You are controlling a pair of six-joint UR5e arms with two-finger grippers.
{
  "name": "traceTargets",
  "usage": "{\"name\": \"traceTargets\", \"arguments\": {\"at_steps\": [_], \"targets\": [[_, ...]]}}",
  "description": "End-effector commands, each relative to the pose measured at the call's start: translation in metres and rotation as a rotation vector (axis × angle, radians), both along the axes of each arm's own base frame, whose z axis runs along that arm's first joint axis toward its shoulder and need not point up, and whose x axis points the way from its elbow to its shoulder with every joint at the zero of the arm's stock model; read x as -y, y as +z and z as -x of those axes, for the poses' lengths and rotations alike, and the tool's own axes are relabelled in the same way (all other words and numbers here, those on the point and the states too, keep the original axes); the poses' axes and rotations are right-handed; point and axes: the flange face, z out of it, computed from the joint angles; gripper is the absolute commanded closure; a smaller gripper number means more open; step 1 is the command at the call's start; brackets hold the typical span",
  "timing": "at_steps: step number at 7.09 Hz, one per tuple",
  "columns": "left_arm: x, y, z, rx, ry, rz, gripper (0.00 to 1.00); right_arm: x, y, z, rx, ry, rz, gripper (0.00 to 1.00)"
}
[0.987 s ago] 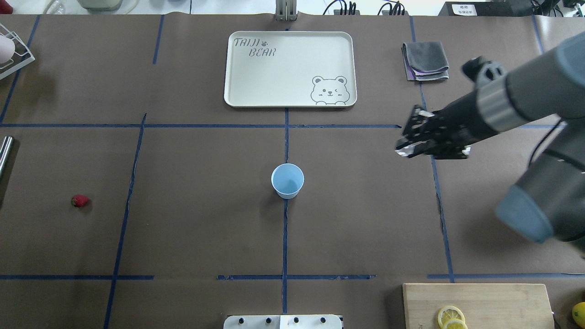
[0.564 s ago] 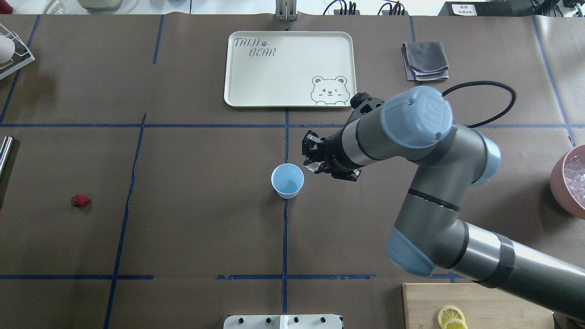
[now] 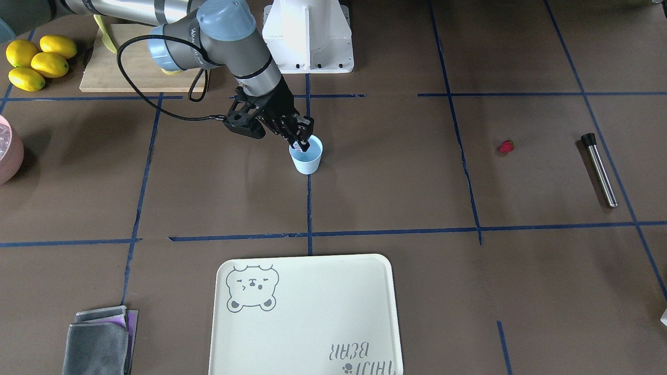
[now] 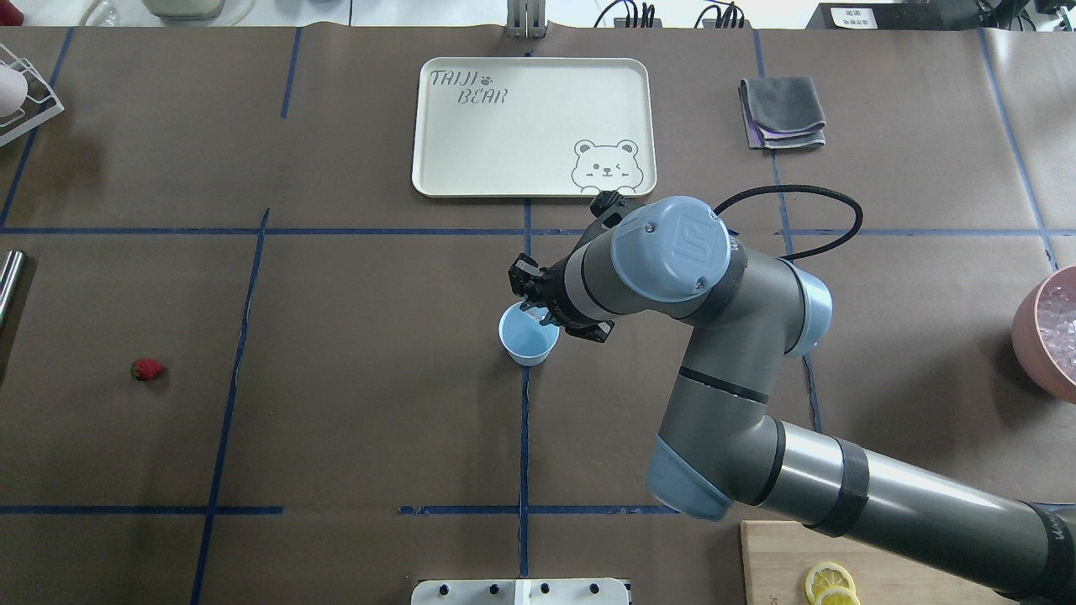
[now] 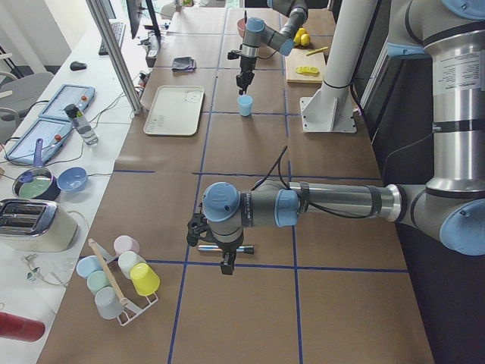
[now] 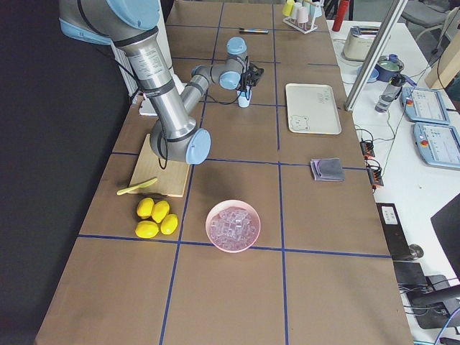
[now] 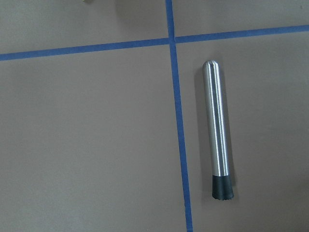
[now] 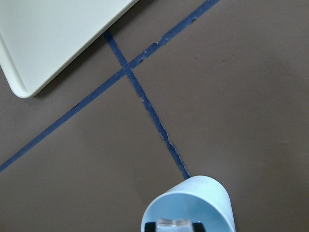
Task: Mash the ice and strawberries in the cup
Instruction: 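Carry the ice cube over the blue cup and release it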
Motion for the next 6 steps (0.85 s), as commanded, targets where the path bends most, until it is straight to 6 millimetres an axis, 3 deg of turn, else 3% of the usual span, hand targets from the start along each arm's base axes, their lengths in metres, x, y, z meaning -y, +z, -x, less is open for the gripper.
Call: {"name": "traceTargets", "arguments": {"at_steps": [1,2,3,4,5,6], "targets": [[0.0,-0.002,-0.001,-0.011,-0.001,-0.002,0.0,-0.003,0.002,0.011,-0.01,-0.008,0.002,0.22],[0.0,-0.002,-0.001,-0.014,-0.001,-0.002,0.0,-0.004,0.002,0.01,-0.009,-0.009,0.003,0.21],[0.0,-0.002,-0.001,-0.014,-0.001,-0.002,0.0,-0.005,-0.006,0.0,0.007,-0.005,-0.006,0.12],[0.0,-0.001,-0.001,-0.015,-0.001,-0.001,0.0,0.004,-0.003,-0.033,0.007,0.015,0.001,0.01],[0.0,-0.001,-0.001,-0.015,0.0,-0.002,0.0,0.018,0.024,-0.089,-0.002,0.003,0.036,0.0],[0.0,-0.001,-0.001,-0.015,0.0,-0.002,0.0,0.044,0.051,-0.166,0.01,-0.052,0.033,0.0]]}}
